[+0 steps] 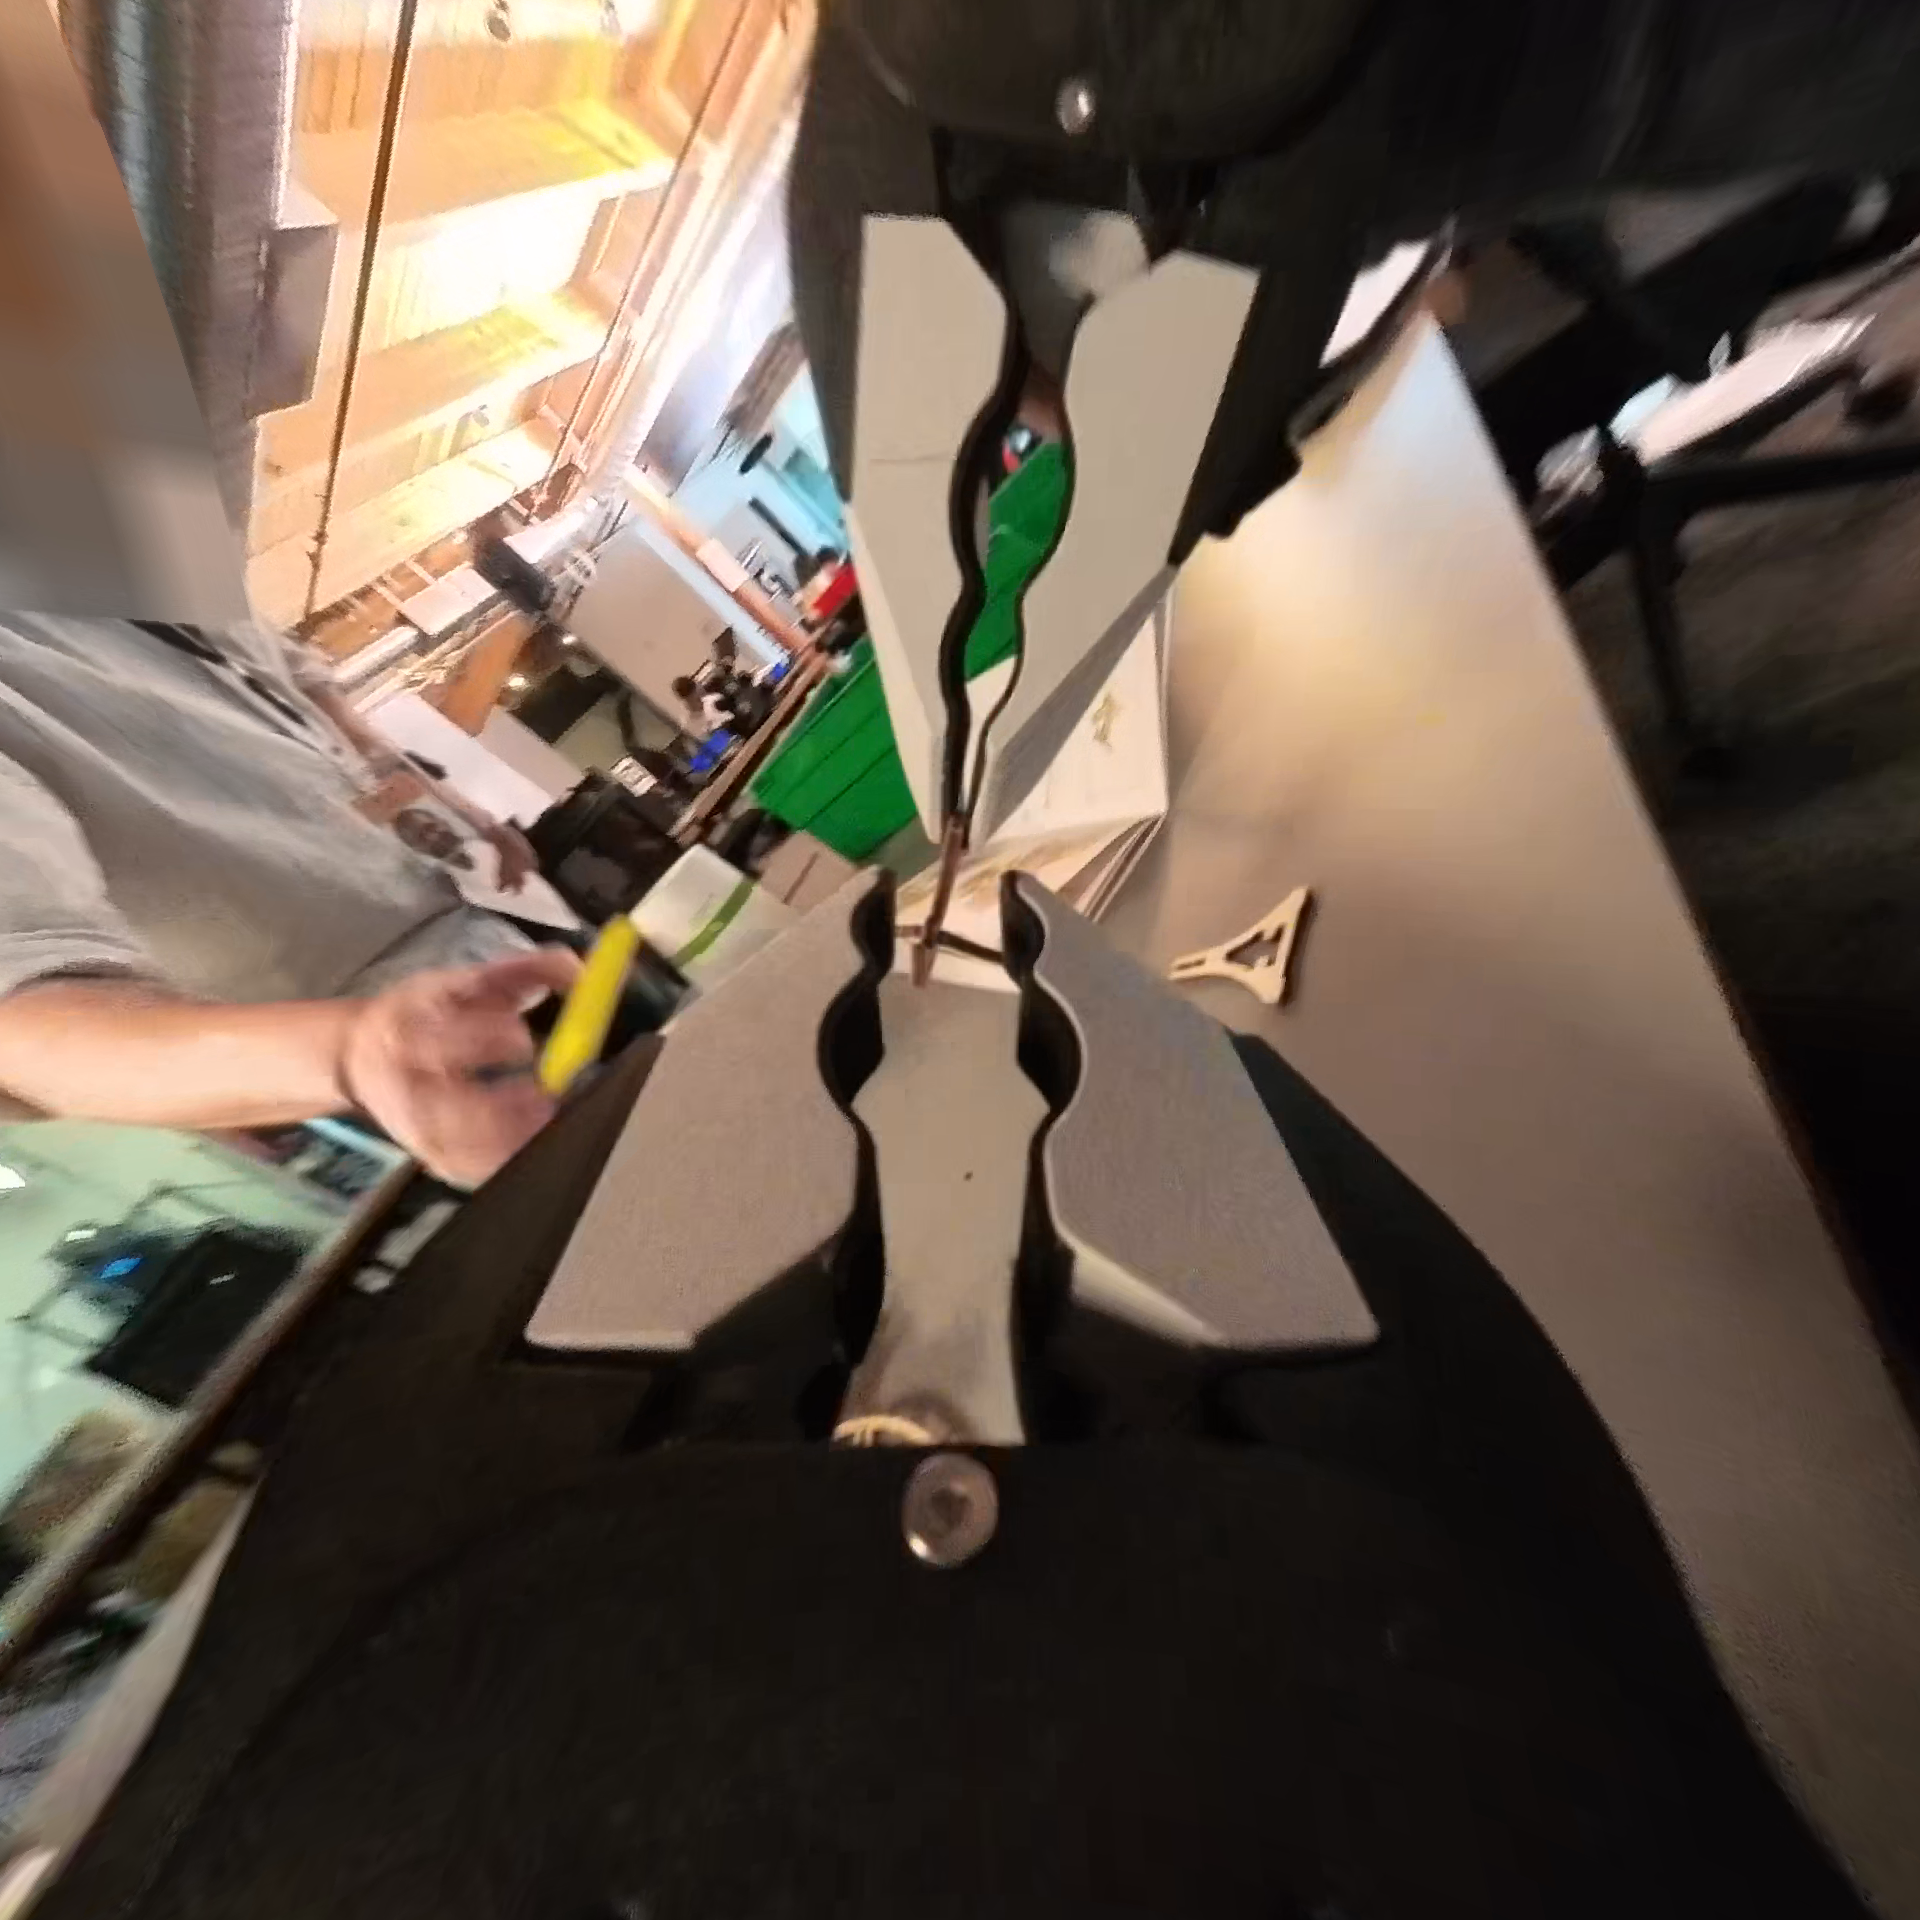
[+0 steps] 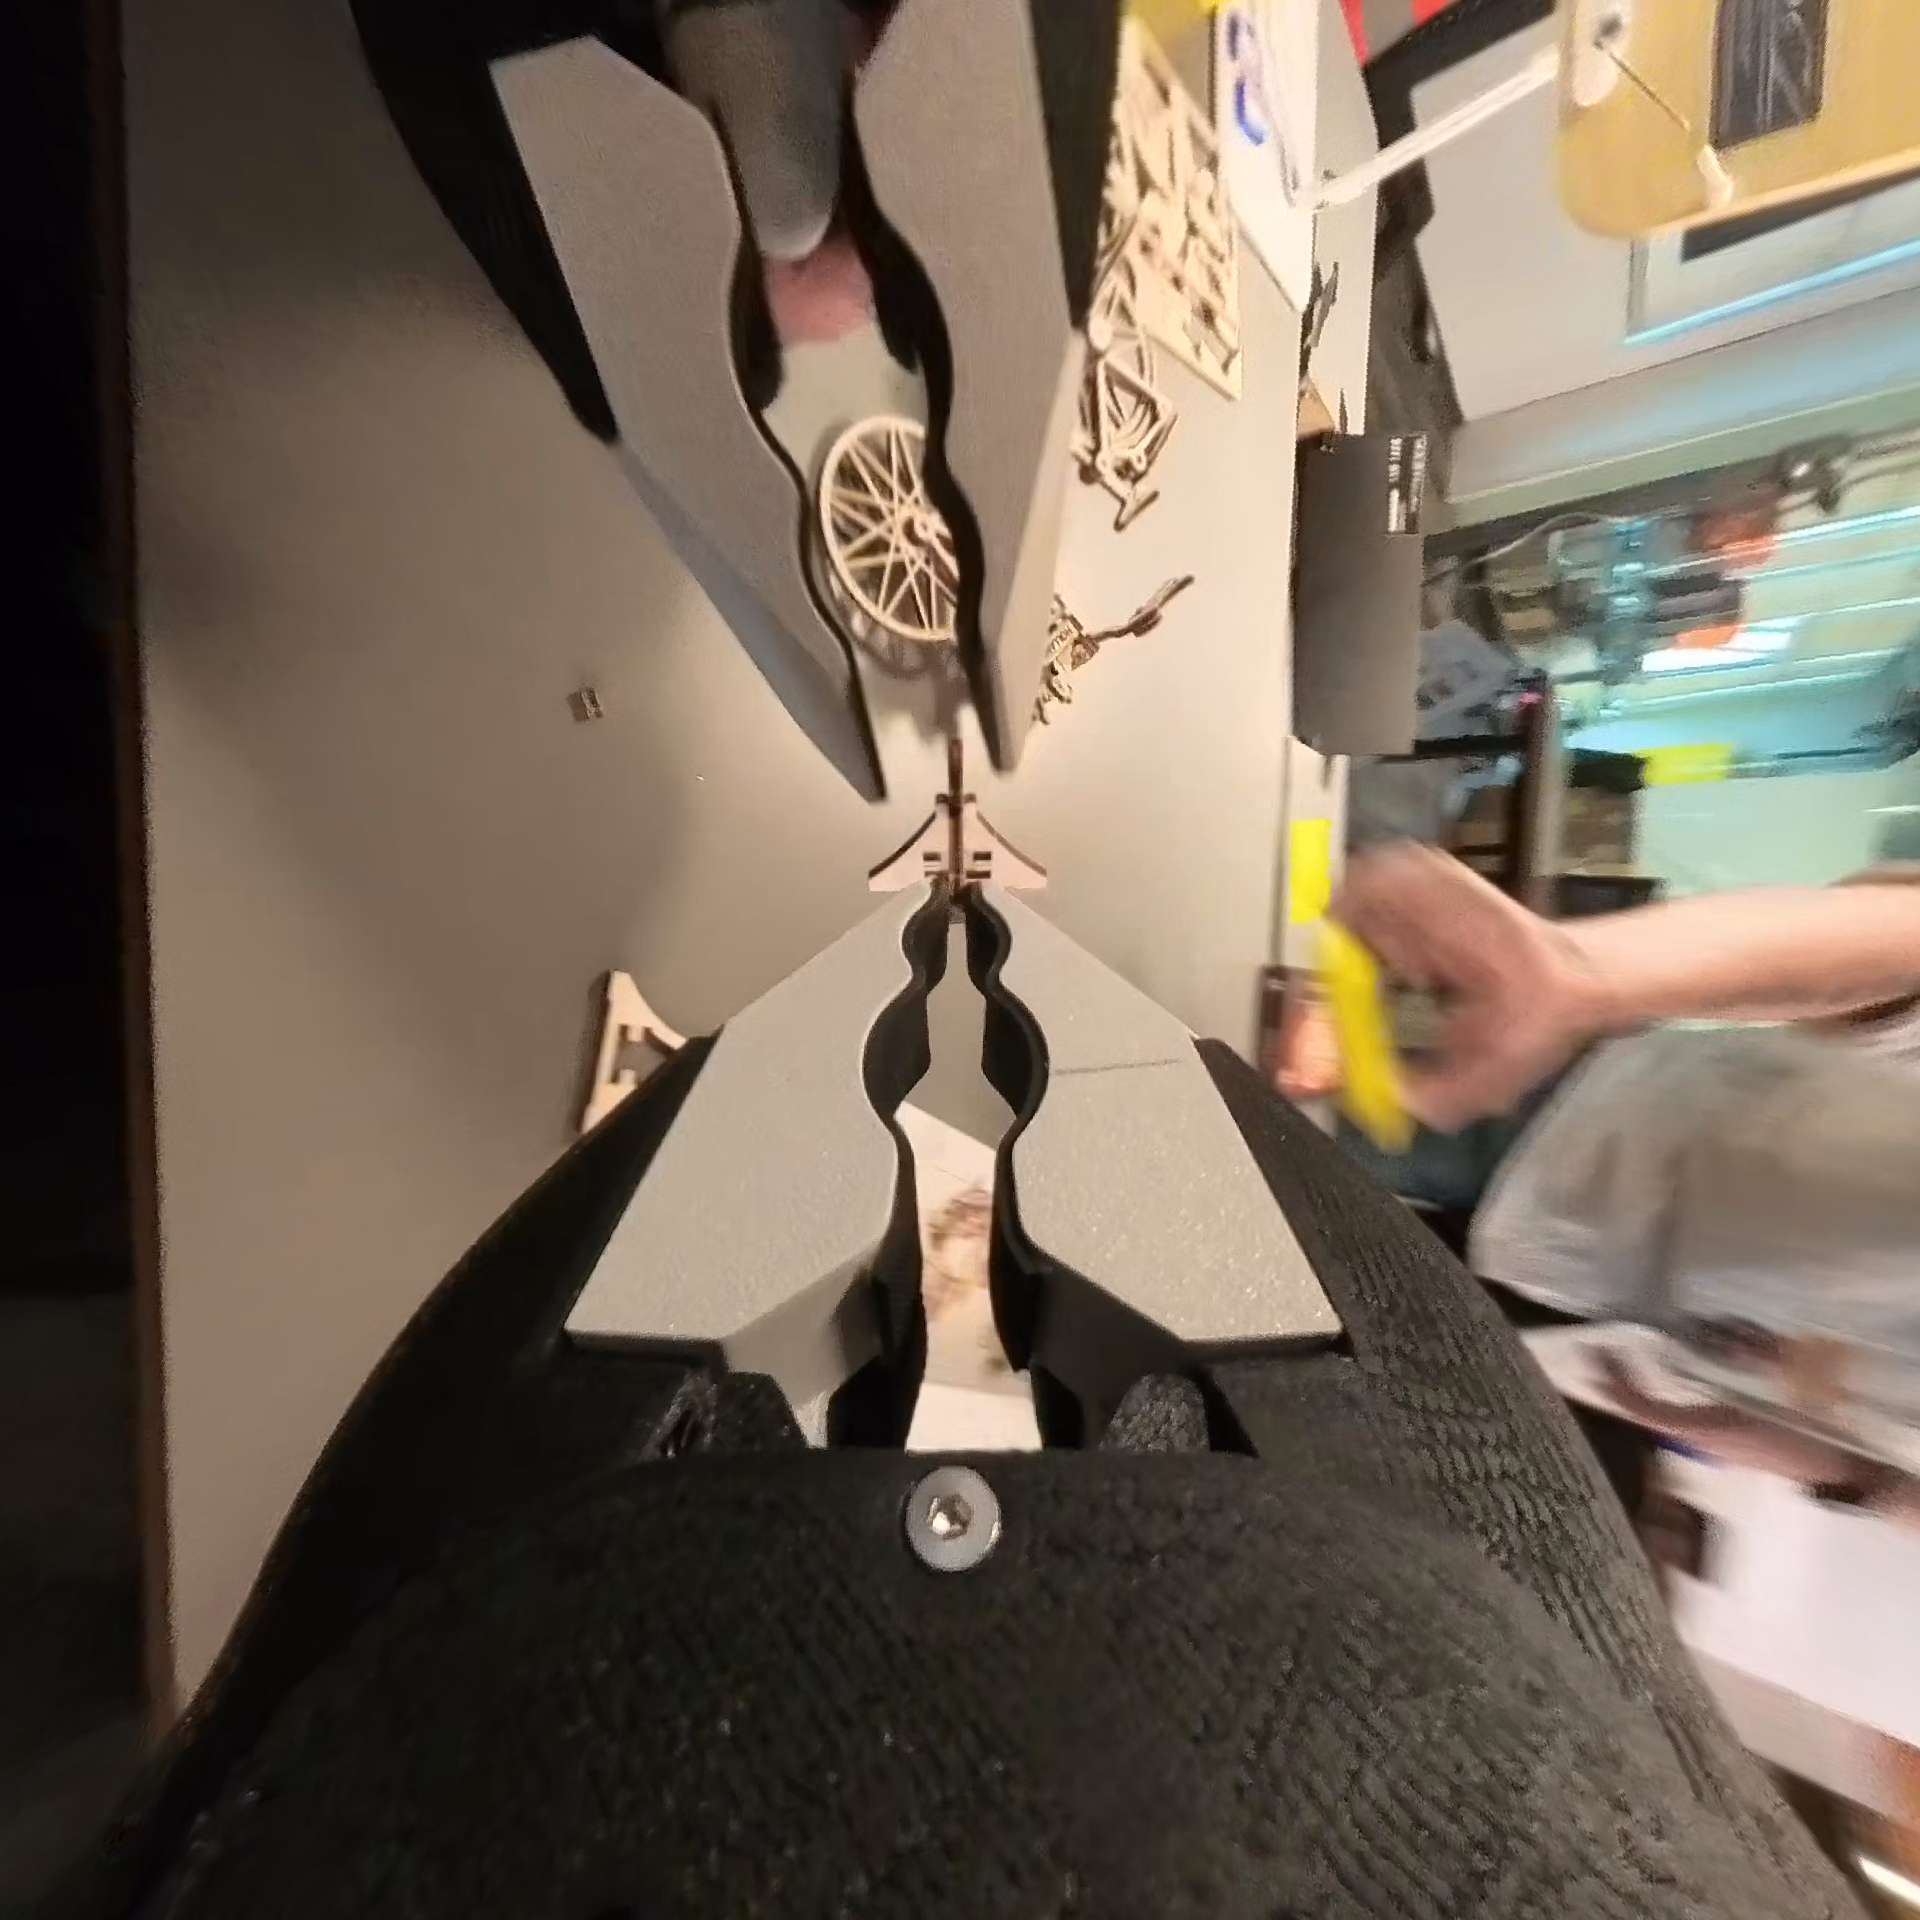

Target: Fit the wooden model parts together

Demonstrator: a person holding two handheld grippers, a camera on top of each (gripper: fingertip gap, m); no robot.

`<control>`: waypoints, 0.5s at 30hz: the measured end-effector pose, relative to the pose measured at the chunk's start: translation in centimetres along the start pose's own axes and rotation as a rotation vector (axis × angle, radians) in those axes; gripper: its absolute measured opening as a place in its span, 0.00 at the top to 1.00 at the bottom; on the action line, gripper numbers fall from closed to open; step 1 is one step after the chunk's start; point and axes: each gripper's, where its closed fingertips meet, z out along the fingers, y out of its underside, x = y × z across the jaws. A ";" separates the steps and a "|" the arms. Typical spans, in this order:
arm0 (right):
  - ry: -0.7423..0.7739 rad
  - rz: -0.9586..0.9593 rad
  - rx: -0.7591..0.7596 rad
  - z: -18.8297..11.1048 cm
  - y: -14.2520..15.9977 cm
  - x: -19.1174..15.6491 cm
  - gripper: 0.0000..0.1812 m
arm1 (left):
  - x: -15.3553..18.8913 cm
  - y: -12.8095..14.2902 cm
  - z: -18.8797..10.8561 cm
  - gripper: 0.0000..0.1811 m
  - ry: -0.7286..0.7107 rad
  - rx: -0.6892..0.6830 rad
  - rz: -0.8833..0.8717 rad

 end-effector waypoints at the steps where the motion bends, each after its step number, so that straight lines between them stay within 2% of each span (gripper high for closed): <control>1: -0.016 0.044 0.033 -0.2 0.0 0.0 1.00 | 0.0 -0.3 -0.2 0.89 0.024 0.032 -0.052; 7: -0.093 0.220 0.241 -1.7 -1.0 0.2 1.00 | -0.4 -0.9 -0.6 0.89 0.104 0.116 -0.266; 15: -0.170 0.300 0.357 -2.6 -1.8 -0.2 1.00 | -0.2 -1.8 -1.1 0.98 0.176 0.200 -0.361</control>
